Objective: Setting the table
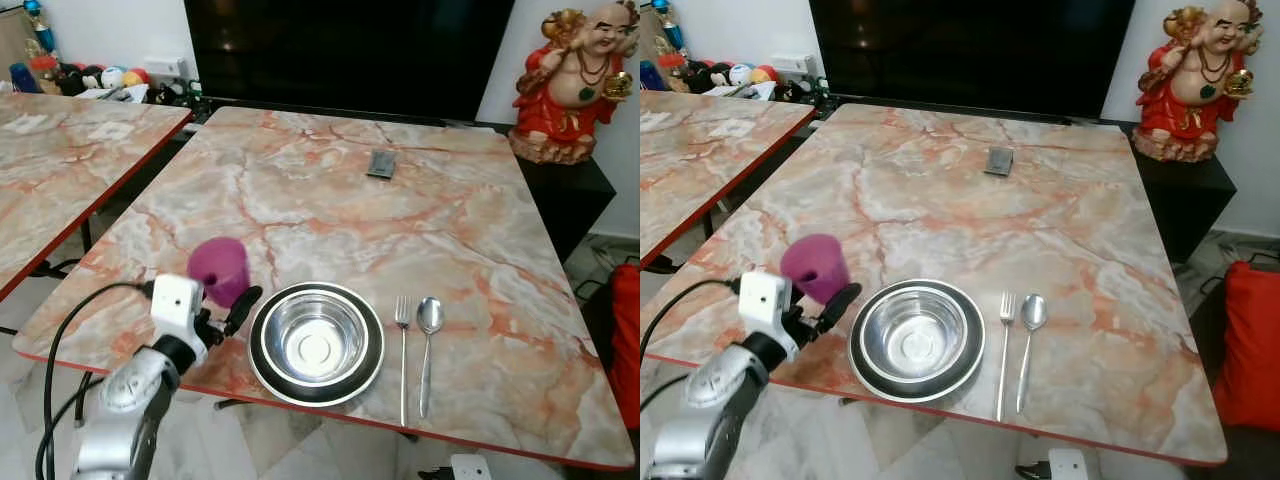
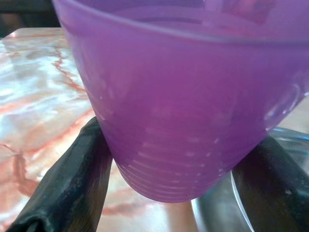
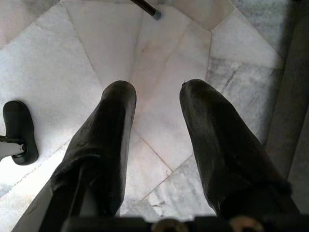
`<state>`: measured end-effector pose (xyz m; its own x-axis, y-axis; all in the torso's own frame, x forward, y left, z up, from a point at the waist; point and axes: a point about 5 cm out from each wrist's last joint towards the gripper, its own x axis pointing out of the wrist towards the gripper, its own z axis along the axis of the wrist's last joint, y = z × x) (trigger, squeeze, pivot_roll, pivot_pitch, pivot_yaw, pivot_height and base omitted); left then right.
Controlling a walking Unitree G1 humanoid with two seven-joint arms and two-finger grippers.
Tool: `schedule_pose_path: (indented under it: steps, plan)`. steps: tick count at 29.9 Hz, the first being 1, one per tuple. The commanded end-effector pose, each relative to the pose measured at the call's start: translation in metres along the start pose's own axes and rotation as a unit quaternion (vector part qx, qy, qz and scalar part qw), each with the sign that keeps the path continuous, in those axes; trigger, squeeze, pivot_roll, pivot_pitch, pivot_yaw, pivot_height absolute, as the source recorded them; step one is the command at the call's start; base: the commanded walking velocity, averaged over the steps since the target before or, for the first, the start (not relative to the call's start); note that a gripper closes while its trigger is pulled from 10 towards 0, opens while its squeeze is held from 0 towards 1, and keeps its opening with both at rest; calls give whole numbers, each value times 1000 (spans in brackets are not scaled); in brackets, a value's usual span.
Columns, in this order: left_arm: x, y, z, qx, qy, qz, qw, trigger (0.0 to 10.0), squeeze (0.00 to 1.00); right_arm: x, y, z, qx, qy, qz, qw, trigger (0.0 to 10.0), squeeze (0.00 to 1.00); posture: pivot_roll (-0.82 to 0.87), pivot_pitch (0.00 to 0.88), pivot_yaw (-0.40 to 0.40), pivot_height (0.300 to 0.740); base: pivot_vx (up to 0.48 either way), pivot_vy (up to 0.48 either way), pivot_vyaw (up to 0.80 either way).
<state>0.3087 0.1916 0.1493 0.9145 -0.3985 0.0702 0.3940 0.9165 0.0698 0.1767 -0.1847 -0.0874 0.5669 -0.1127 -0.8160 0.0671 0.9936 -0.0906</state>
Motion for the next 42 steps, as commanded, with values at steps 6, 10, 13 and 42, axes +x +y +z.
schedule_pose_path:
  steps: [6, 10, 13, 42]
  plan:
    - [9, 28, 4, -13, 5, 66, 998, 10000, 0, 0, 0, 1, 8, -1, -1, 1000, 10000, 0, 12, 91, -6, 740, 0, 0, 0]
    - [11, 30, -2, -49, 19, 65, 996, 10000, 0, 1, 2, 5, 7, -2, 0, 1000, 10000, 0, 15, 95, -4, 740, 0, 0, 0]
    - [14, 24, -9, -54, 38, 48, 997, 10000, 0, 2, 6, 13, 10, -6, 2, 1000, 10000, 0, 11, 95, 1, 740, 0, 0, 0]
    - [35, 13, -42, -4, 103, 54, 993, 10000, 0, 1, -2, 5, 19, 4, -5, 1000, 10000, 0, -5, 123, 13, 740, 0, 0, 0]
